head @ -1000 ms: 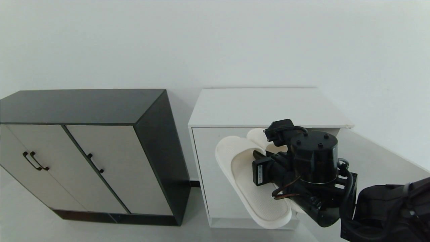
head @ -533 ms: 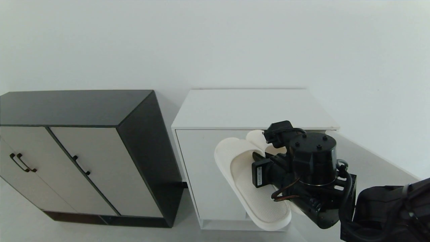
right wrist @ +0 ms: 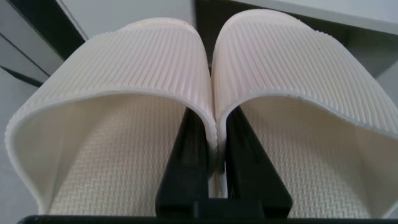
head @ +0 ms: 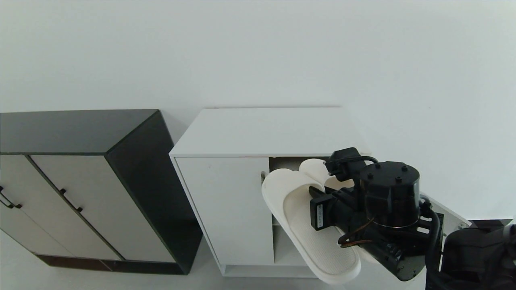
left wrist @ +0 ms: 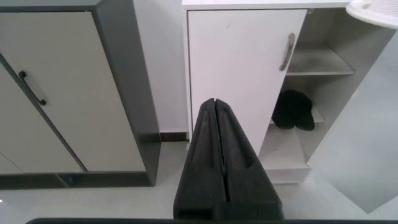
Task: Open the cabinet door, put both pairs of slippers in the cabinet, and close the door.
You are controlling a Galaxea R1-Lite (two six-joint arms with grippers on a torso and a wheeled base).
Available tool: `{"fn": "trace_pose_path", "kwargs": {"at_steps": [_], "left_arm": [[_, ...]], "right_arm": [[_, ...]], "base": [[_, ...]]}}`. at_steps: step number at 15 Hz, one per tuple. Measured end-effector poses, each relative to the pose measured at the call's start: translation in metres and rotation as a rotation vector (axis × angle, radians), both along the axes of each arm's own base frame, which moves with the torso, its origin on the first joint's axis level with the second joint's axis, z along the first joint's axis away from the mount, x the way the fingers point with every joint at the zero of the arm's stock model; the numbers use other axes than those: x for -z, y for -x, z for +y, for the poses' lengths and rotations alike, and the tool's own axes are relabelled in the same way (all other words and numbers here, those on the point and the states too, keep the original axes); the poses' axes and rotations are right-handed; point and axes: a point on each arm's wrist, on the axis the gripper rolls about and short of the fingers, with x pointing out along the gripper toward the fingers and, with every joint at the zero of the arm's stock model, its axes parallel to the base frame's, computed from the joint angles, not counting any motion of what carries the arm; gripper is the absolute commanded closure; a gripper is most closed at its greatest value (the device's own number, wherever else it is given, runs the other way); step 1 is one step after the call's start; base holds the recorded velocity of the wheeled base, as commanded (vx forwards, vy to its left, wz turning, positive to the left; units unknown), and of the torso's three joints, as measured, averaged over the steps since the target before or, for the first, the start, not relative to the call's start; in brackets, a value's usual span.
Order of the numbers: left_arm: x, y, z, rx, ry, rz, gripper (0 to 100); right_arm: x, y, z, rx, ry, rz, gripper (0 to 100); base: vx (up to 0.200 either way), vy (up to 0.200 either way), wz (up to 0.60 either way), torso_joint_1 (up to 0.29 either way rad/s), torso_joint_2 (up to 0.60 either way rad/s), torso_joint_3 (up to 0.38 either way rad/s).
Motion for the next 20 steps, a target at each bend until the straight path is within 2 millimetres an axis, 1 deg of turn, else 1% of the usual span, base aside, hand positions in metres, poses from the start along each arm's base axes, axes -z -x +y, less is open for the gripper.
{"fn": "trace_pose_path", "kwargs": {"at_steps": [6,9,16,18,20], "left_arm": [[0.000,0.000,0.000,0.000,0.000,0.001,100],[0.000,0.000,0.000,0.001,0.000,0.001,100],[0.000,0.000,0.000,0.001,0.000,0.001,100],[0.000,0.000,0.000,0.000,0.001,0.000,100],[0.000,0.000,0.000,0.001,0.001,0.001,100]], "right_arm": [[0.002,0.001,-0.002,-0.001,0.016,-0.002,100],[0.002,-0.005,-0.006,0.020,0.028,-0.007,100],[0.009,-0.010,-0.008,0.035,0.064,-0.002,100],[0.010,-0.011,-0.009,0.038,0.066,0.001,100],[0.011,-0.012,-0.010,0.042,0.068,0.003,100]], "base": [[0.000,0.000,0.00,0.000,0.00,0.000],[0.000,0.000,0.00,0.000,0.00,0.000],[0.000,0.000,0.00,0.000,0.00,0.000],[0.000,0.000,0.00,-0.100,0.21,0.122],[0.000,0.000,0.00,-0.195,0.45,0.261]]}}
